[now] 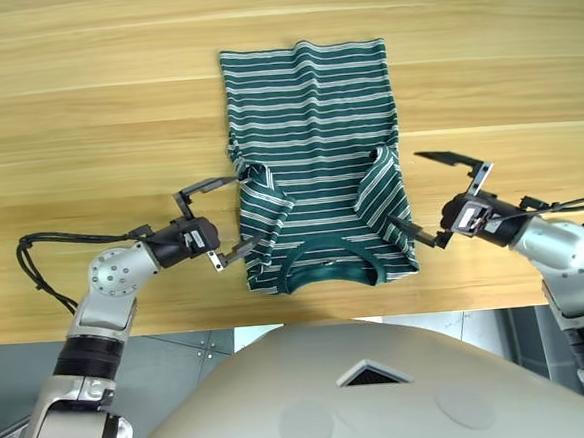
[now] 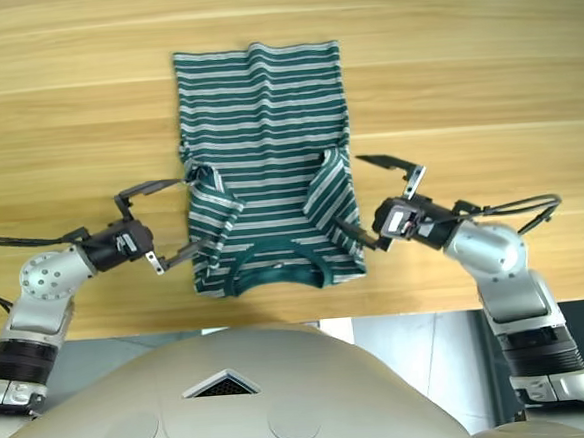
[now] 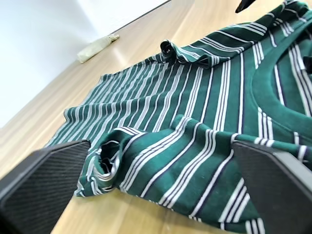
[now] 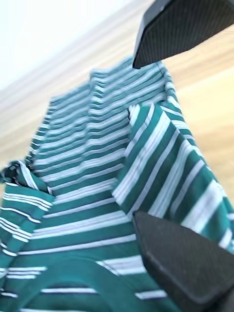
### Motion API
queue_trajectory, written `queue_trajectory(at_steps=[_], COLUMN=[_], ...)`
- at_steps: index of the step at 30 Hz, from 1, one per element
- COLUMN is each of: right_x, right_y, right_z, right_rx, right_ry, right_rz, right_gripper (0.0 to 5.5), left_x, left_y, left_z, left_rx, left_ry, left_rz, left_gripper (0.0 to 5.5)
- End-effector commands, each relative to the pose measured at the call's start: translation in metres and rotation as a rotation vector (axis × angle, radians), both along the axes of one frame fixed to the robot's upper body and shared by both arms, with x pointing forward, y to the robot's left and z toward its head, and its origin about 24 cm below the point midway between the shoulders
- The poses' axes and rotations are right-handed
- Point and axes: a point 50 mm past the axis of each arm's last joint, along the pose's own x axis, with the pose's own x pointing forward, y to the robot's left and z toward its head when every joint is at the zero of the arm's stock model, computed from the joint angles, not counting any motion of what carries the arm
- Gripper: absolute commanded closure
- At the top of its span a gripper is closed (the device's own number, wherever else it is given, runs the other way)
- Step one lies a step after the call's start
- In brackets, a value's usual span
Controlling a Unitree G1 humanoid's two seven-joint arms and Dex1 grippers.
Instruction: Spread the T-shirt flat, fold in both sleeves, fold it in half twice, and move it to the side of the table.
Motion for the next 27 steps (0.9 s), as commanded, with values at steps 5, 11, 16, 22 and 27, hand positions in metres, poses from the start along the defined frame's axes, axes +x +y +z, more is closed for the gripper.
queue_trajectory(at_steps=[5,11,16,22,27], right_x=[0.011,-0.006,-0.038,-0.054,-0.060], right_y=[-0.020,-0.064,-0.059,-0.053,-0.047], right_z=[0.025,0.009,-0.006,-0.012,-0.014], right_rx=[-0.030,-0.433,-0.493,-0.490,-0.474], right_ry=[-0.105,0.043,0.227,0.326,0.354], right_rz=[-0.056,-0.048,0.117,0.220,0.266], right_gripper=[0.12,0.12,0.12,0.12,0.12], left_x=[-0.009,-0.030,-0.041,-0.050,-0.057], left_y=[0.018,0.046,0.041,0.026,0.015], left_z=[0.014,0.012,0.009,-0.009,-0.019], left_rx=[0.081,0.319,0.340,0.330,0.307], left_ry=[-0.031,0.035,0.052,0.084,0.112], left_rz=[-0.127,-0.300,-0.401,-0.439,-0.479], left_gripper=[0.10,0.10,0.10,0.10,0.10])
